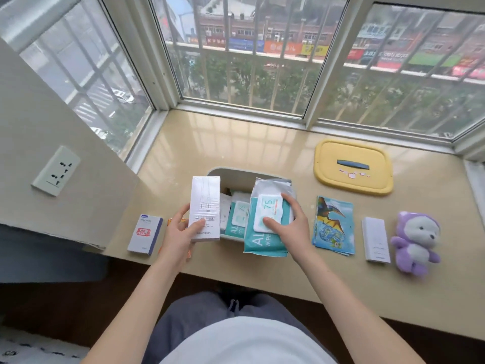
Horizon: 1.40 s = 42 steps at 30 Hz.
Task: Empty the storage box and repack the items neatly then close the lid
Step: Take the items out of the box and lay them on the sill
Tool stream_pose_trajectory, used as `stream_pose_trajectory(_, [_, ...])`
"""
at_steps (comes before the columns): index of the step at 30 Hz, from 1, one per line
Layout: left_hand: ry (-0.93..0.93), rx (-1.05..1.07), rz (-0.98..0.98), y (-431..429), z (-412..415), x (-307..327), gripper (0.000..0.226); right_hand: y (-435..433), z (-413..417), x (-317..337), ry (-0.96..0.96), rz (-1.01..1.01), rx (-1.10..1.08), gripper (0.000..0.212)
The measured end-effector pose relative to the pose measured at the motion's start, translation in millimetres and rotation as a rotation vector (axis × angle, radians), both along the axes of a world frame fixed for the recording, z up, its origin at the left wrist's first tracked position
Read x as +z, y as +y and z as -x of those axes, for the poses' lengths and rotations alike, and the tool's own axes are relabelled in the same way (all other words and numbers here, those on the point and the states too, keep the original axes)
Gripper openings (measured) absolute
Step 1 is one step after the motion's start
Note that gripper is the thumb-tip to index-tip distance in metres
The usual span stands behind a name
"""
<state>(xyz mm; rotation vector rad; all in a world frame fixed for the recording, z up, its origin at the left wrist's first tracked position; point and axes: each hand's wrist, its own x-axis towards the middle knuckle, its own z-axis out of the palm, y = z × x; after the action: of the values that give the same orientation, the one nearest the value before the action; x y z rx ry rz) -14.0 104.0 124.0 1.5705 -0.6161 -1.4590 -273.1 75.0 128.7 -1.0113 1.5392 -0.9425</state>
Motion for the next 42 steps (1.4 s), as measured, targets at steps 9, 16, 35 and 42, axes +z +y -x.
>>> stream_pose_trajectory(9, [0.038,-0.233,0.029,-16.1,27.1,3.0,0.06,42.8,19.3,3.9,0.031,0.013,-0.216,0.068])
stream_pose_trajectory(16, [0.055,-0.462,-0.019,-20.2,47.8,-2.3,0.064,93.7,29.6,6.3,0.075,-0.025,-0.436,0.07])
stream_pose_trajectory(35, [0.054,-0.881,-0.051,24.1,181.7,-6.2,0.057,235.7,122.1,-7.9,-0.006,-0.11,-0.861,0.069])
stream_pose_trajectory(42, [0.02,-0.726,-0.088,54.8,273.6,-28.3,0.059,251.9,243.6,-32.7,-0.051,-0.154,-0.756,0.07])
